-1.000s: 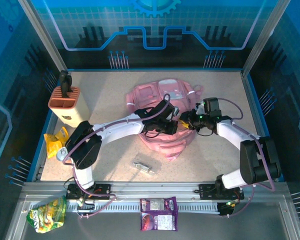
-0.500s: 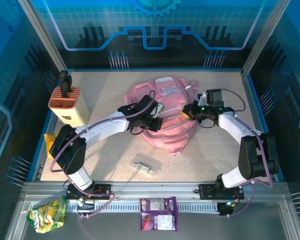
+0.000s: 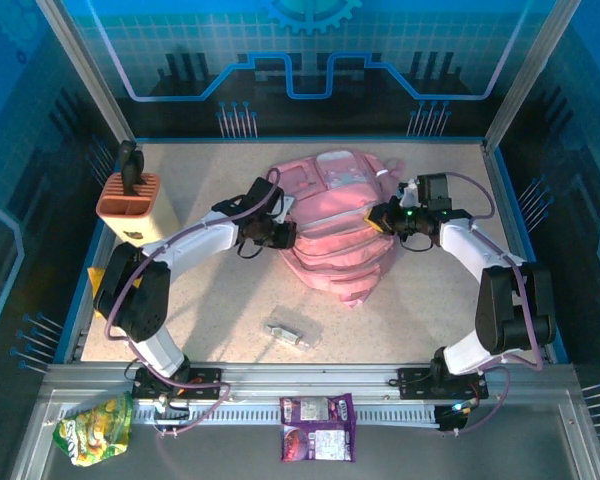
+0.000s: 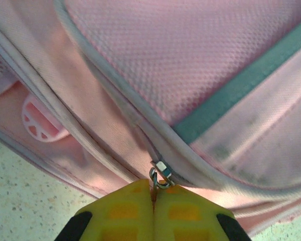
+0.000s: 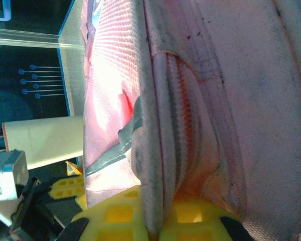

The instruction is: Pack books, pencil case, and school supplies into a backpack

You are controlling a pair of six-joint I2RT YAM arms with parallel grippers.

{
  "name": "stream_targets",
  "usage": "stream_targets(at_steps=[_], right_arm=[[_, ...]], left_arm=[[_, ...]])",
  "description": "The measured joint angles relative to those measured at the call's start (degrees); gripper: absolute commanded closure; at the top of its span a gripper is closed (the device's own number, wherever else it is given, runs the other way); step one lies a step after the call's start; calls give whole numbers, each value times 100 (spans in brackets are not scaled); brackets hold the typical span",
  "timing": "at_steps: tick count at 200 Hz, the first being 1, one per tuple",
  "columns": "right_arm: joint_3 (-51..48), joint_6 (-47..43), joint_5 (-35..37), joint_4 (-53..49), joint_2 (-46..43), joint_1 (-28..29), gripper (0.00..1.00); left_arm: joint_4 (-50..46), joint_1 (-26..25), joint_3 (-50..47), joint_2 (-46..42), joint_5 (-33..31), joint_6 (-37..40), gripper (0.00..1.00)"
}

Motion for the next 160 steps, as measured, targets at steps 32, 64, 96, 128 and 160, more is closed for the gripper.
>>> stream_targets(at_steps=[32, 64, 96, 128, 160], right_arm=[[-20, 50, 203, 221, 0, 205, 100], [-79, -63, 323, 181, -109, 234, 71], [-59, -632, 669, -411, -656, 304, 51], [-11, -1421, 1252, -1123, -1307, 1025, 32], [-48, -2096, 1812, -1537, -1958, 2138, 22]], left_arm=[[-107, 219, 367, 378, 11, 17, 100], [-17, 262, 278, 308, 96, -52, 79], [168, 302, -400, -240, 181, -330, 50], [452, 295, -1327, -1235, 358, -811, 28], [608, 291, -1882, -2111, 369, -1276, 13]])
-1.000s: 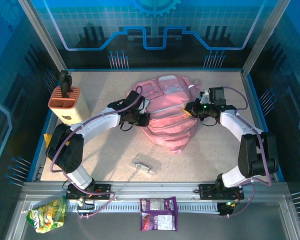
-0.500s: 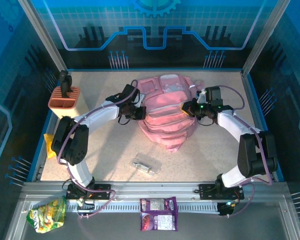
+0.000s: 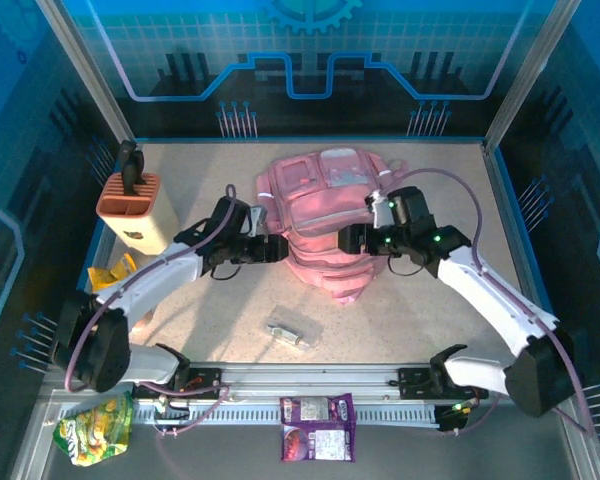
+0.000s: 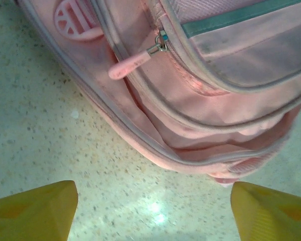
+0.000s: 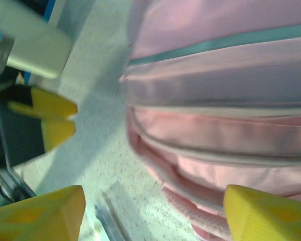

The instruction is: Pack books, pencil case, and school supplies into a backpack

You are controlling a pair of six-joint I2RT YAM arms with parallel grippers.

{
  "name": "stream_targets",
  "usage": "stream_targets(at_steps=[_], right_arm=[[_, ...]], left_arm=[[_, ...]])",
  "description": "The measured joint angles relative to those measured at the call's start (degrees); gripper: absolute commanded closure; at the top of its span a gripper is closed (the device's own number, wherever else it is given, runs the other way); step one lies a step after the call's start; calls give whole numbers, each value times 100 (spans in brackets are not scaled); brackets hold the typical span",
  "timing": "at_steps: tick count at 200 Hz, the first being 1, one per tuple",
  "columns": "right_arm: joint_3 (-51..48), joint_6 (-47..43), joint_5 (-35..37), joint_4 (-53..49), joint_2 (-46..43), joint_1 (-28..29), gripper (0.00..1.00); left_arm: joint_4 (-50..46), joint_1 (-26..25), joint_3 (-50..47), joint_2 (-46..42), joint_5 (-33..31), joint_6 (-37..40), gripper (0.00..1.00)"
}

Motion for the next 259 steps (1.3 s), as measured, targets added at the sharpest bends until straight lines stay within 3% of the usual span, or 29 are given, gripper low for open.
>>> stream_targets(at_steps=[38, 71, 113, 167, 230, 259], right_arm=[[-328, -509, 535, -63, -175, 1427, 17], [-586, -813, 1084, -35, 212, 2726, 13], [-831, -914, 1523, 282, 758, 3633, 12], [-1019, -931, 1989, 680, 1443, 4345, 16], [-1287, -1091, 2068, 1296, 1917, 4385, 22], [-1257, -1285, 1991, 1482, 2216, 4387, 29]], left_arm=[[15, 0, -435, -743, -142, -352, 1], [-173, 0, -791, -1368, -433, -645, 1], [-203, 0, -1228, -2002, -721, -1073, 1], [-236, 0, -1700, -2562, -883, -1499, 1], [-225, 0, -1801, -2610, -944, -1705, 1], [-201, 0, -1834, -2636, -986, -1818, 1]])
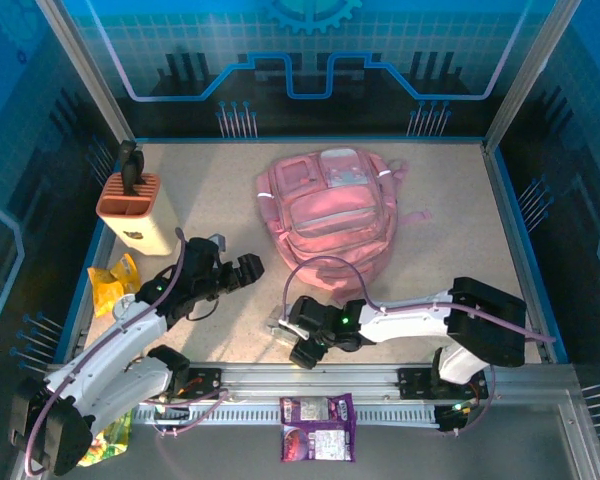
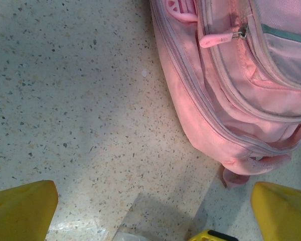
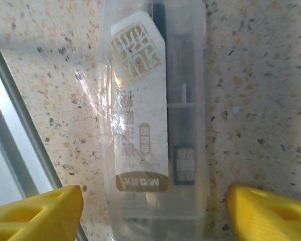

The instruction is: Pack books, pencil case, and school supplies into a backpack

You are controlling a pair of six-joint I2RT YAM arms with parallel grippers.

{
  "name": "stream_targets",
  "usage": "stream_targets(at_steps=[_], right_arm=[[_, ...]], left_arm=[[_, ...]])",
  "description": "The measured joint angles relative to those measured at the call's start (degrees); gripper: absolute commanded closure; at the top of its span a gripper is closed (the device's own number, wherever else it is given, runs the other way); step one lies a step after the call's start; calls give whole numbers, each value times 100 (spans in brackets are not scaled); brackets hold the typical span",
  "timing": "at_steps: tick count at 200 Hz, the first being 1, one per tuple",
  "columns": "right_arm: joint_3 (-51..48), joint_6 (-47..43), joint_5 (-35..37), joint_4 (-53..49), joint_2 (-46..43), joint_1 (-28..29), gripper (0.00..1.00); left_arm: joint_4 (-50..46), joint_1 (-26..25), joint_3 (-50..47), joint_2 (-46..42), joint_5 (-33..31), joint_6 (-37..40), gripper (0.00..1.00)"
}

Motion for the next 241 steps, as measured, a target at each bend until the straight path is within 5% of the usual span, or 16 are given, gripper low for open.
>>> stream_targets(at_steps=[129, 241], right_arm=[[374, -286, 321, -376, 245, 107, 53], [393, -157, 326, -745, -424, 81, 58]], left_arm=[[0, 0, -17, 101, -92, -48, 1], [-304, 0, 409, 111, -223, 184, 1]])
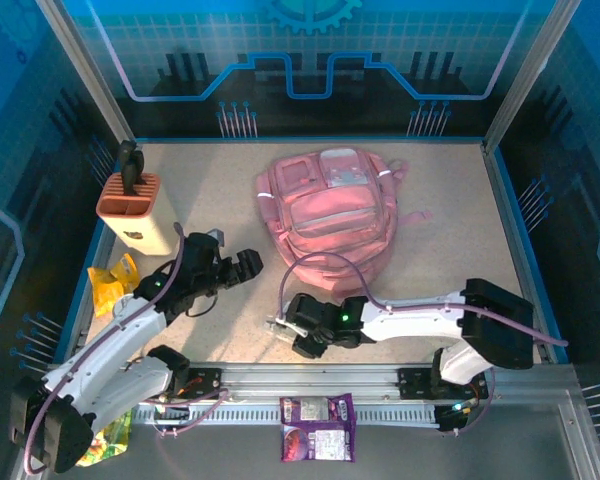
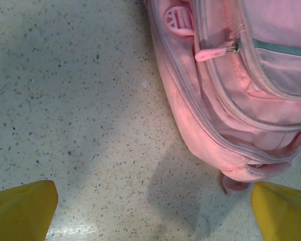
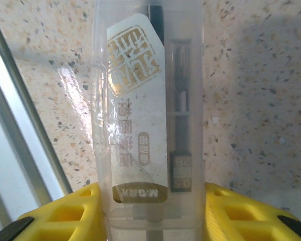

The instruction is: Pack books, pencil case, and school supplies into a backpack

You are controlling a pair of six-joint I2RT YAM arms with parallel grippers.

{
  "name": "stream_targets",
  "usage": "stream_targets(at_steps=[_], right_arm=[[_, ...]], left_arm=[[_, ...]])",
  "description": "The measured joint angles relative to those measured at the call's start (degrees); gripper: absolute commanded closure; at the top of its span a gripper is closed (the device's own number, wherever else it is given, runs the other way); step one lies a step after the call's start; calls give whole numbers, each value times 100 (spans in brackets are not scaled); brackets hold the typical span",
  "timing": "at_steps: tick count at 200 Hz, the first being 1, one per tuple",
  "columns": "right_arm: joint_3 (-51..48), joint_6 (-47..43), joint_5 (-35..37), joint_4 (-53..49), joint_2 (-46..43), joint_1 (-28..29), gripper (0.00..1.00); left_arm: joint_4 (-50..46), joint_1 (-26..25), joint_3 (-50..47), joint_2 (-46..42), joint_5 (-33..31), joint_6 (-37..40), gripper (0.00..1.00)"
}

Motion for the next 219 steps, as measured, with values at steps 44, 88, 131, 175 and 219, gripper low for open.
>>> stream_targets(at_steps=[44, 88, 131, 175, 219], right_arm=[[0, 295, 13, -605, -1036, -420, 59], [0, 654, -9, -1493, -2129, -1399, 59], [116, 839, -55, -2481, -2745, -2520, 59], [129, 931, -319, -2804, -3040, -3510, 60], [129, 933, -796, -2793, -2933, -4301, 61]], left_arm=[[-131, -39, 739, 527, -157, 546, 1], [-116, -671, 1650, 1582, -621, 1429, 1], [170, -1233, 2337, 2653, -815, 2590, 4], [485, -1545, 2898, 3659, -826, 3807, 5], [743, -1567, 3368, 4500, -852, 4590, 5]])
